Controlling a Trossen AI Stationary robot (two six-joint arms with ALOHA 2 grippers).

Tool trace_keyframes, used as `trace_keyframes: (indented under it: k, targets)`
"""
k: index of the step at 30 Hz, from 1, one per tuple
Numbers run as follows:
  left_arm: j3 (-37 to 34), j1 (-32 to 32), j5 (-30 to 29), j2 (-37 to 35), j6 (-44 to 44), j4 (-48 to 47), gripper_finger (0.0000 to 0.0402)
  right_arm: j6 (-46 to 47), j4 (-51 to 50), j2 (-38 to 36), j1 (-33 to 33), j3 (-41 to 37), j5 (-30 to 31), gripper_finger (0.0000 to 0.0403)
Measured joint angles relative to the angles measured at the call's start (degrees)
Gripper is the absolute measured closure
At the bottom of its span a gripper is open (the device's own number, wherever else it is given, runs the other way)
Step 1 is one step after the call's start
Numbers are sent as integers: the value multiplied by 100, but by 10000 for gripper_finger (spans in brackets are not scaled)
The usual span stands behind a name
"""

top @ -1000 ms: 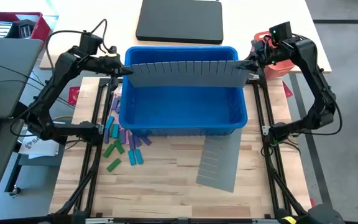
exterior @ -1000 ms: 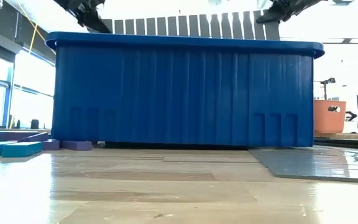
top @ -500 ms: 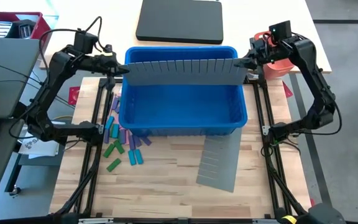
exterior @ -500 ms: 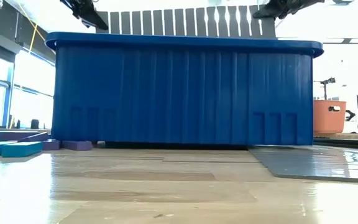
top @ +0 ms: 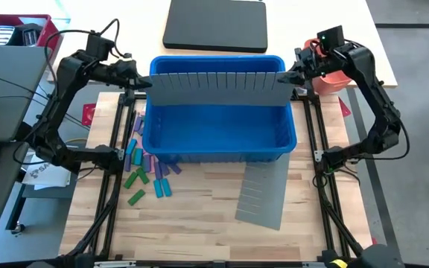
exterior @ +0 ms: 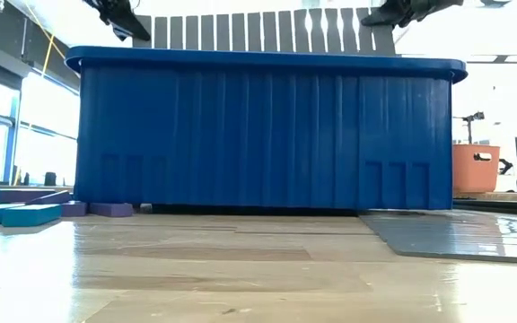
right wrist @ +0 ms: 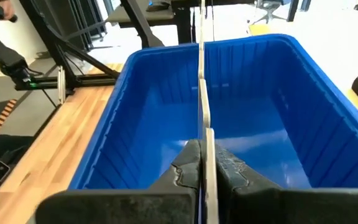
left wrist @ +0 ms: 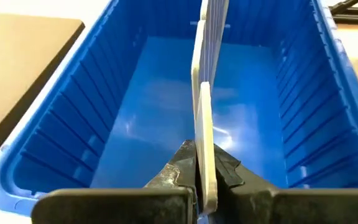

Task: Sort blocks
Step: Insert the bin divider into the blue bin

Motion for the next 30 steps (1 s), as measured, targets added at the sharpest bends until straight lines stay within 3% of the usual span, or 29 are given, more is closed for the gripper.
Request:
trace_keyframes:
  k: [8, 30]
  targets:
    - [-2, -13, 67, 331, 83, 468, 401, -6, 30, -134, -143, 0, 311, 400]
    - [463, 153, 108, 300, 206, -408, 401, 136, 228, -111, -159, 0, 248, 400]
